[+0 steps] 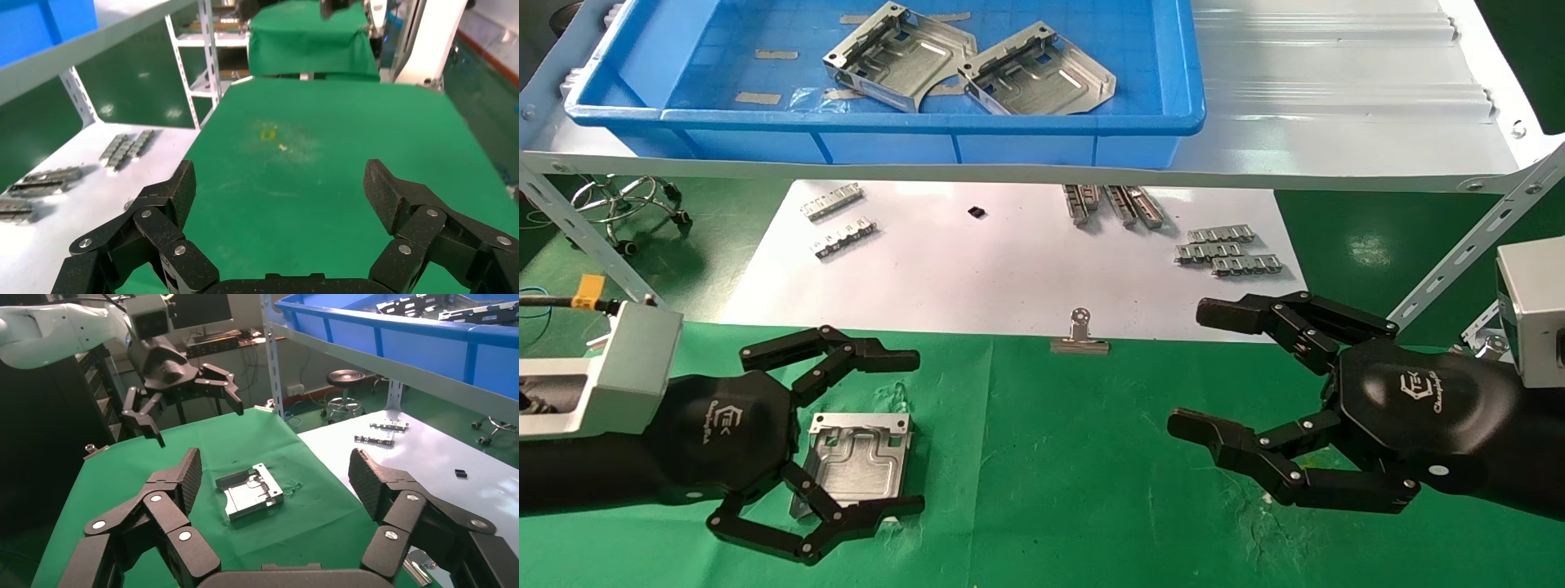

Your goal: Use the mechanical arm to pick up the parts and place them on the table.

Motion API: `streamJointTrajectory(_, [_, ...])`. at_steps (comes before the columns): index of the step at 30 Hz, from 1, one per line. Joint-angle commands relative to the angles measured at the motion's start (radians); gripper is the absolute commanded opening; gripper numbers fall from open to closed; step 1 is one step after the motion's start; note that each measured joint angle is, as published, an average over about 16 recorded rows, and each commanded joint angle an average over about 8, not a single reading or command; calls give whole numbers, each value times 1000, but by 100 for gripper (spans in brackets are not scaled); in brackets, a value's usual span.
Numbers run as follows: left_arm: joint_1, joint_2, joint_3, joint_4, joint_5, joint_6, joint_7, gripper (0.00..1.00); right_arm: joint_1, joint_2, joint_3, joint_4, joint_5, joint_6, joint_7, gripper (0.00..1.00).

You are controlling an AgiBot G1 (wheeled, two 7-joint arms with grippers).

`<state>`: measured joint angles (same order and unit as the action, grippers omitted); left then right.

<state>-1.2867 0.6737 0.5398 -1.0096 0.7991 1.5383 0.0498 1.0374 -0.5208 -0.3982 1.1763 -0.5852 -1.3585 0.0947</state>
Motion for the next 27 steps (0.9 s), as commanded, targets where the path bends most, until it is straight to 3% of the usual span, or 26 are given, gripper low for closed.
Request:
streamJointTrajectory(1, [20, -6, -25, -26, -7, -4, -23, 100, 0, 0, 0, 0, 0, 0, 0, 100])
streamJointTrajectory(17, [181, -53, -222, -234, -58, -36, -202, 100, 0, 0, 0, 0, 0, 0, 0, 100])
streamJointTrajectory(27, [232, -69, -284, -300, -76, -47, -250, 100, 0, 0, 0, 0, 0, 0, 0, 100])
